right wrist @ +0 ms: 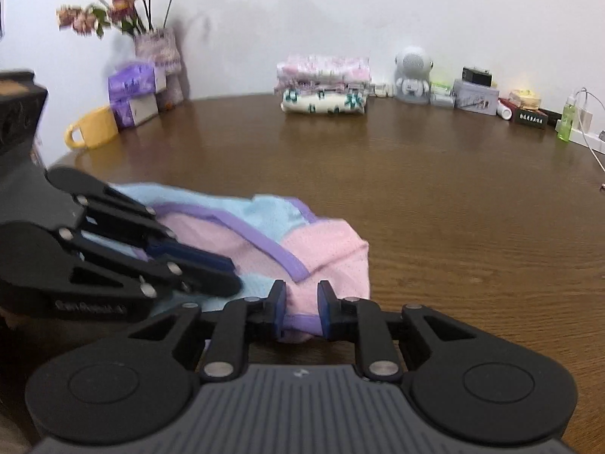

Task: Fold clothes

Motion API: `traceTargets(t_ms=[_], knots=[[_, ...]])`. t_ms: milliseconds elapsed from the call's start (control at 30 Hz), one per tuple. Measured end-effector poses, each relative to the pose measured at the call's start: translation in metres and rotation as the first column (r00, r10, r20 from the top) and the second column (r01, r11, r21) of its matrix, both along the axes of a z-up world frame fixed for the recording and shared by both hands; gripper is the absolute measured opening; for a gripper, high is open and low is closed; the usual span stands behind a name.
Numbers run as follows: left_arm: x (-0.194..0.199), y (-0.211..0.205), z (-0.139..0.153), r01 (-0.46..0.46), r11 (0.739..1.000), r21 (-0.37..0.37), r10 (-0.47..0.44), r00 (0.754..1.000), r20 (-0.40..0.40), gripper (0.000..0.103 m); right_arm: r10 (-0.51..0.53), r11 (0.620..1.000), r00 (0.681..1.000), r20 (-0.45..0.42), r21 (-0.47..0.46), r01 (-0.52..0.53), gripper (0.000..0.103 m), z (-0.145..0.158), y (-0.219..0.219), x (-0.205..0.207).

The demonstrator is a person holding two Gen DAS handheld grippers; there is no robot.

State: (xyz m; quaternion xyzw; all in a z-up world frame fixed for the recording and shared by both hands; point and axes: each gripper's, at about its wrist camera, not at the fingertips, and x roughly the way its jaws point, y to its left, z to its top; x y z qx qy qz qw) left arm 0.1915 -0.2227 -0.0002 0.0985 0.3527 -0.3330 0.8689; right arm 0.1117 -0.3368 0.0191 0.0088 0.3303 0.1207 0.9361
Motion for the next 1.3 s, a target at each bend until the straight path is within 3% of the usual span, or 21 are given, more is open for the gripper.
traceTargets(t_ms=[100, 133, 267, 1000, 1100, 1167, 1300], knots=[[0.002, -0.004, -0.003, -0.014, 1.000, 0.005, 0.014, 1.000, -0.002, 0.011, -0.012, 1.000, 1.000, -0.004, -0.028, 0.012, 0.018, -0.003, 0.004, 0.000], [0.001, -0.005, -0.003, -0.021, 1.000, 0.005, 0.021, 1.000, 0.003, 0.006, -0.016, 0.999, 1.000, -0.010, -0.032, 0.016, 0.018, -0.005, 0.004, 0.000], [-0.003, -0.005, -0.003, -0.080, 0.997, -0.016, 0.080, 0.997, -0.006, 0.003, -0.042, 0.999, 0.999, -0.001, -0.024, 0.042, 0.018, -0.006, 0.005, -0.001], [-0.006, -0.004, -0.001, -0.143, 0.989, -0.049, 0.142, 0.990, -0.014, 0.003, -0.106, 0.994, 0.994, 0.023, 0.013, 0.105, 0.018, -0.012, 0.002, -0.011], [-0.009, 0.002, 0.006, -0.145, 0.986, -0.081, 0.144, 0.989, -0.017, 0.014, -0.109, 0.994, 0.993, 0.045, 0.033, 0.108, 0.019, -0.009, 0.001, -0.015], [-0.013, 0.010, 0.013, -0.158, 0.982, -0.099, 0.159, 0.987, 0.004, 0.042, -0.127, 0.991, 0.990, 0.066, 0.048, 0.124, 0.020, -0.005, -0.002, -0.019], [-0.022, 0.032, 0.020, -0.235, 0.966, -0.105, 0.239, 0.971, 0.020, 0.055, -0.170, 0.983, 0.982, 0.076, 0.086, 0.164, 0.020, -0.004, -0.007, -0.024]])
